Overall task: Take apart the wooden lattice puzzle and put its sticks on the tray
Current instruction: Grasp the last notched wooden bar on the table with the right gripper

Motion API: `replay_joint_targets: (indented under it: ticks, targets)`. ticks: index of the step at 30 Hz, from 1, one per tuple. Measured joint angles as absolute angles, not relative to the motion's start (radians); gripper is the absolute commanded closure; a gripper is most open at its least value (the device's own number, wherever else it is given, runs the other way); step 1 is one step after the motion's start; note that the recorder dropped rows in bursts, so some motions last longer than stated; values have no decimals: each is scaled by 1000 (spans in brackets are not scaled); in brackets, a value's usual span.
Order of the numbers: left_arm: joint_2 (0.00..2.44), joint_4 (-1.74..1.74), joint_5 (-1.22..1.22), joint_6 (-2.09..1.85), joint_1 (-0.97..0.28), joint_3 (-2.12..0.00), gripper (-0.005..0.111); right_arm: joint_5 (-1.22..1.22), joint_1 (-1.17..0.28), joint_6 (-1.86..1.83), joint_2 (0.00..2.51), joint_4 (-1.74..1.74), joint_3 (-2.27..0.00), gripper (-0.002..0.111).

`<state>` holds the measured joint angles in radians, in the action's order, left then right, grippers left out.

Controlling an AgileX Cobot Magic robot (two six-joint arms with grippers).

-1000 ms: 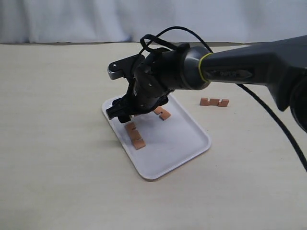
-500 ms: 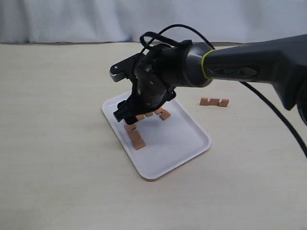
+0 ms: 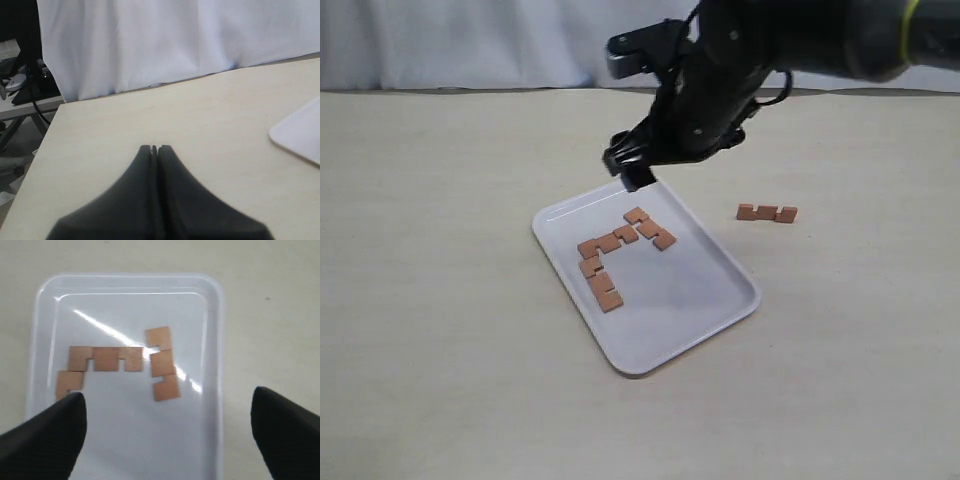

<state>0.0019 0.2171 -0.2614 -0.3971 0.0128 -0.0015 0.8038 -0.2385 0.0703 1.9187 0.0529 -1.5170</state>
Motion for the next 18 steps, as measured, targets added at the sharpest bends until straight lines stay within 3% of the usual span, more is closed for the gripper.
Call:
replay_joint_targets:
  ticks: [9, 18]
  targets:
    - [2, 217, -261, -397, 13, -1, 107, 784, -8, 92, 1913, 42, -1471, 25]
    - [2, 217, -261, -397, 13, -1, 107, 664, 41, 241, 2027, 118, -1395, 25]
